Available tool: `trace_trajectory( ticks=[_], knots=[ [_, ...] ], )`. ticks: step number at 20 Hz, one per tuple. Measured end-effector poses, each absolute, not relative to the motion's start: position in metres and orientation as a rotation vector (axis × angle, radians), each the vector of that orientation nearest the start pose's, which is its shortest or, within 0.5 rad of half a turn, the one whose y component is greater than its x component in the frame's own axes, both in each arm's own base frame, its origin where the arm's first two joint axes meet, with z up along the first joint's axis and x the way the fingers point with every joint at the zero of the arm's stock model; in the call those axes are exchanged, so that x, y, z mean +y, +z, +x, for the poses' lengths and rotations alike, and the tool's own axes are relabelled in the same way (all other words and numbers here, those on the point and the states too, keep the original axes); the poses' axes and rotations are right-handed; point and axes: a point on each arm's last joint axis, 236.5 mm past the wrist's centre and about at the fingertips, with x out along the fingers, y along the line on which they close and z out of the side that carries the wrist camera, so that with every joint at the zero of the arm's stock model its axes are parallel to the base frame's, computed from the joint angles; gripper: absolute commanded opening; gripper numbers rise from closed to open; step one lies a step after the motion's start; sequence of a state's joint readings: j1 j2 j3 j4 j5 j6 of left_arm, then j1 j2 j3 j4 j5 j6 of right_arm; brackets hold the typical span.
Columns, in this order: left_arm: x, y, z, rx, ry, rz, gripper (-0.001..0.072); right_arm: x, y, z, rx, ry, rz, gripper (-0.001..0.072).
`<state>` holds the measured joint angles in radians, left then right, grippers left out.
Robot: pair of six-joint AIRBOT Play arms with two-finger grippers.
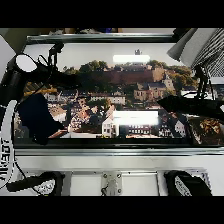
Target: Fold the clothes and pants, and hang the long-sleeved shirts on hangers.
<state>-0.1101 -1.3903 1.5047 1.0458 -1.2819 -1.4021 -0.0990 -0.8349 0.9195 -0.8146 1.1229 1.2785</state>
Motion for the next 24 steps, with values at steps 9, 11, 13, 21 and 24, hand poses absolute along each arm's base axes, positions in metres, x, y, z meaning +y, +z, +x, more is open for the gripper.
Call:
trace_trajectory(
  ticks=[9, 11, 13, 21, 24],
  knots=[
    [-0.161, 0.11, 0.418, 1.118, -0.547, -0.218, 0.0012, 0.115, 0.133, 0.325, 0.875, 0.489, 0.429, 0.0013],
    [-0.161, 0.11, 0.418, 1.118, -0.547, -0.218, 0.0013, 0.115, 0.132, 0.325, 0.875, 0.489, 0.429, 0.0013],
    [-0.161, 0.111, 0.418, 1.118, -0.546, -0.22, 0.0012, 0.115, 0.132, 0.325, 0.875, 0.489, 0.429, 0.0013],
    [-0.005, 0.083, 0.395, 1.258, 0.036, 0.042, 0.072, 0.115, 0.132, 0.325, 0.877, 0.489, 0.429, 0.0013],
    [0.063, 0.06, 0.378, 1.262, 0.254, 0.034, 0.0696, 0.115, 0.131, 0.325, 0.879, 0.489, 0.431, 0.0013]
  ],
)
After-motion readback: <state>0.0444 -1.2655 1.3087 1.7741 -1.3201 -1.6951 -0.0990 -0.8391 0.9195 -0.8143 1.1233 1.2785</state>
